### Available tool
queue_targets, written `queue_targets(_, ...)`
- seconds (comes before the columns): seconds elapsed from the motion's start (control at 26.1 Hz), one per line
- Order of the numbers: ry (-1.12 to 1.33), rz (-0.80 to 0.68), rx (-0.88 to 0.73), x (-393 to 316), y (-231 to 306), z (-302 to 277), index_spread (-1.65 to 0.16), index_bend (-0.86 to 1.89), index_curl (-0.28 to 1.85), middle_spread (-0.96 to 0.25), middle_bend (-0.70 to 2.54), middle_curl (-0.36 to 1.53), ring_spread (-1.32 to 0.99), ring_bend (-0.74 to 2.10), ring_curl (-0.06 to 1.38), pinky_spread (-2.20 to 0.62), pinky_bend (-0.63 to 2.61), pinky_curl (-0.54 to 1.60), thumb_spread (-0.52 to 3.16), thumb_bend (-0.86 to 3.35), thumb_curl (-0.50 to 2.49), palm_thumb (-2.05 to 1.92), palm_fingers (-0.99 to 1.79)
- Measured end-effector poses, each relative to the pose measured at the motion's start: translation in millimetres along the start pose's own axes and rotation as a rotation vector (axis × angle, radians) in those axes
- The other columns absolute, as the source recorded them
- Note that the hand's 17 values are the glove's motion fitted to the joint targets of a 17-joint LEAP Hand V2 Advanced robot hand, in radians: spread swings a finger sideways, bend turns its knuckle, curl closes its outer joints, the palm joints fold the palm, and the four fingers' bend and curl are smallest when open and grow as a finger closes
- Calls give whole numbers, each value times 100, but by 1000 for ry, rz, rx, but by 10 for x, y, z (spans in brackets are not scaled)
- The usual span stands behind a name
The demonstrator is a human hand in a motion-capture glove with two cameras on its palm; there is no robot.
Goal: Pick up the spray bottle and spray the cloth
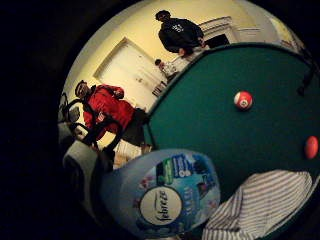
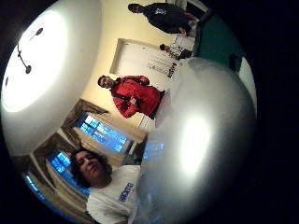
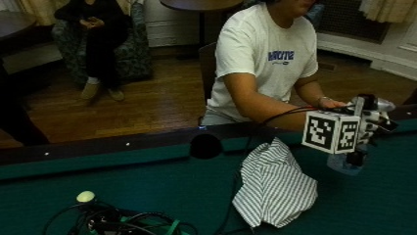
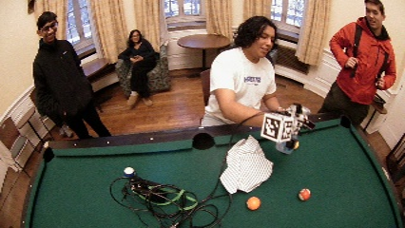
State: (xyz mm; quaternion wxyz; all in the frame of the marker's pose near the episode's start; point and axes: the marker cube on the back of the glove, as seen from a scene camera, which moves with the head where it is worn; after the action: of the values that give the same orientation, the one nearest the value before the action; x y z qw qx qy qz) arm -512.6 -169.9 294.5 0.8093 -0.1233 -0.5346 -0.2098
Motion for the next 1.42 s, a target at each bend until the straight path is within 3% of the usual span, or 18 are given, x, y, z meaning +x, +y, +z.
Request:
queue_targets(0.38,-26,69,49,683,-113,800,-27,37,62,-21,69,57,-21,80,50,-30,52,44,29,-3,83,95,138)
queue_targets(0.73,-72,84,52,797,-279,1311,-27,37,63,-21,69,57,-21,80,50,-30,51,44,28,-3,83,95,138)
queue_targets(1.15,-94,86,7,831,-530,1549,-27,37,63,-21,69,57,-21,80,50,-30,51,44,28,-3,83,95,138)
queue_targets(1.42,-112,165,-106,918,-407,1543,-28,35,63,-19,68,56,-20,75,48,-29,51,43,33,-4,83,91,132)
